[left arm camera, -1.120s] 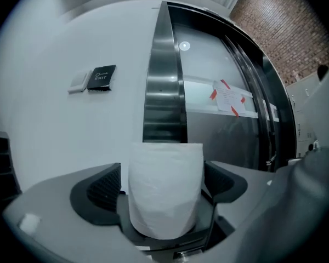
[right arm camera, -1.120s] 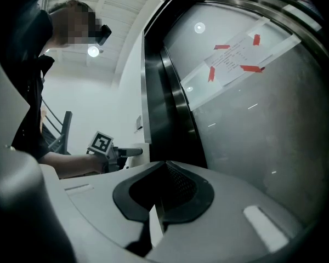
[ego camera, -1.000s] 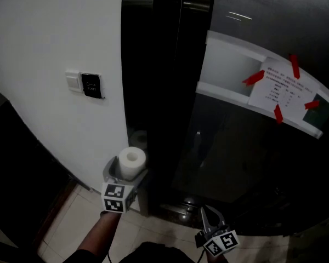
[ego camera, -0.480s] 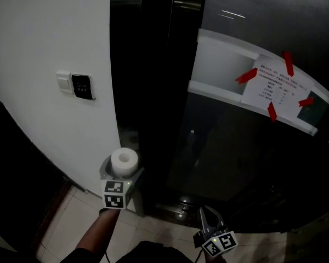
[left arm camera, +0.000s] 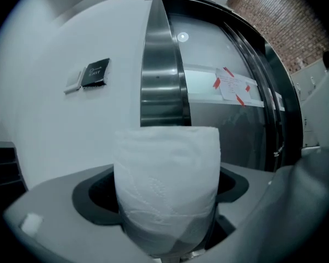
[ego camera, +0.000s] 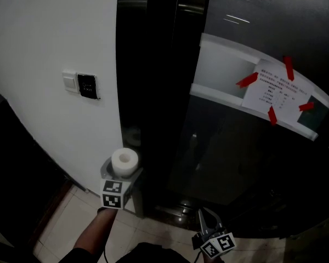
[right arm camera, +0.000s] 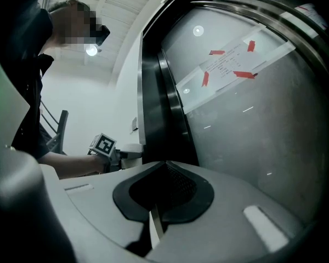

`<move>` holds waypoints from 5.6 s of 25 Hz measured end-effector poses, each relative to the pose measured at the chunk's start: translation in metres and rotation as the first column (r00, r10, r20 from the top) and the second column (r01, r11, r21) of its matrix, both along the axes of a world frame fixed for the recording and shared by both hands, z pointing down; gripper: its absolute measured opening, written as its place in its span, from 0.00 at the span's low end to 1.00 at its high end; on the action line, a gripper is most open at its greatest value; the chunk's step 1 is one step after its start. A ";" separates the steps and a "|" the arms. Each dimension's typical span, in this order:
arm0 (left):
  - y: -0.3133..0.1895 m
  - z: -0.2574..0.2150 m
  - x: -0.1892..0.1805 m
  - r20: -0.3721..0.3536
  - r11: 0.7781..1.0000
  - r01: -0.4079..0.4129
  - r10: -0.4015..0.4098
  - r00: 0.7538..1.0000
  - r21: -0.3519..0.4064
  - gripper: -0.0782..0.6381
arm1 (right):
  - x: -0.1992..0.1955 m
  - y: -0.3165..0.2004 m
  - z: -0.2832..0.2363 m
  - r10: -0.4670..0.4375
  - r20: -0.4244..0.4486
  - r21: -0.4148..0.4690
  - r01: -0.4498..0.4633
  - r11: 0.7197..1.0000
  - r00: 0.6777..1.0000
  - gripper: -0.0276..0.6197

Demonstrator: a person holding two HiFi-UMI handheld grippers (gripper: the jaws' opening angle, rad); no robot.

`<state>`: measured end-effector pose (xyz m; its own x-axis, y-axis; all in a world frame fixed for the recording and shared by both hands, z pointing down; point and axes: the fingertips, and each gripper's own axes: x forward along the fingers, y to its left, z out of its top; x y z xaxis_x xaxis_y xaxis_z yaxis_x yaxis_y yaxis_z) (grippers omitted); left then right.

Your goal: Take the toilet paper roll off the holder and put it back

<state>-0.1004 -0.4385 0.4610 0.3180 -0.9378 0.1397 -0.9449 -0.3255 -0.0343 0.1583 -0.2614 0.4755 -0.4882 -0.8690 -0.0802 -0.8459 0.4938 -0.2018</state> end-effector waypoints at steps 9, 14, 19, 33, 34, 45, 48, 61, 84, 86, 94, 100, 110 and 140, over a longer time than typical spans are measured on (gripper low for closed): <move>0.033 -0.040 -0.010 -0.058 0.994 0.019 -0.012 0.998 0.107 0.78 | -0.007 0.003 0.003 -0.060 0.011 -0.006 0.060 0.998 0.998 0.06; 0.058 -0.049 -0.022 -0.072 0.990 0.036 -0.026 0.997 0.138 0.78 | -0.017 0.002 0.008 -0.109 0.020 -0.015 0.109 0.994 0.994 0.06; 0.084 -0.047 -0.041 -0.074 0.987 0.066 -0.055 0.996 0.148 0.78 | -0.030 0.001 0.008 -0.158 0.024 -0.014 0.159 0.987 0.987 0.06; 0.178 -0.011 -0.063 -0.160 0.982 0.143 -0.122 0.979 0.123 0.78 | -0.037 0.012 0.008 -0.238 0.030 -0.018 0.239 0.971 0.971 0.06; 0.182 -0.008 -0.065 -0.174 0.982 0.153 -0.132 0.976 0.114 0.78 | -0.038 0.013 0.009 -0.241 0.030 -0.017 0.242 0.970 0.970 0.06; 0.201 0.003 -0.081 -0.159 0.980 0.185 -0.172 0.972 0.070 0.77 | -0.053 0.018 0.016 -0.271 0.038 -0.036 0.272 0.962 0.962 0.06; 0.202 0.001 -0.088 -0.204 0.979 0.193 -0.176 0.963 0.067 0.77 | -0.059 0.018 0.015 -0.277 0.035 -0.033 0.278 0.960 0.960 0.06; 0.190 0.002 -0.082 -0.184 0.991 0.113 -0.100 0.978 0.064 0.77 | -0.068 0.009 0.014 -0.269 0.022 -0.033 0.270 0.962 0.963 0.06; 0.141 -0.005 0.032 -0.659 0.971 -0.232 0.207 0.723 0.050 0.78 | -0.015 0.019 0.012 -0.095 0.018 -0.041 0.096 0.995 0.995 0.06; 0.138 0.003 0.048 -0.675 0.963 -0.268 0.221 0.704 0.036 0.78 | -0.006 0.022 0.012 -0.065 0.016 -0.043 0.066 0.997 0.998 0.06; 0.132 0.046 0.095 -0.840 0.922 -0.388 0.202 0.504 -0.011 0.78 | 0.018 0.029 0.004 0.015 0.005 -0.022 -0.014 1.000 1.000 0.06; 0.121 0.099 0.110 -0.963 0.883 -0.450 -0.011 0.270 -0.136 0.78 | 0.027 0.035 -0.001 0.058 0.001 -0.013 -0.058 0.998 0.998 0.06; 0.087 0.125 0.113 -0.995 0.888 -0.449 -0.076 0.065 -0.097 0.77 | 0.033 0.041 -0.010 0.101 -0.022 0.011 -0.101 0.995 0.995 0.06; 0.043 0.138 0.050 -0.994 0.943 -0.330 -0.078 -0.073 -0.049 0.77 | 0.006 0.007 -0.005 0.027 -0.017 -0.001 -0.028 1.000 0.999 0.06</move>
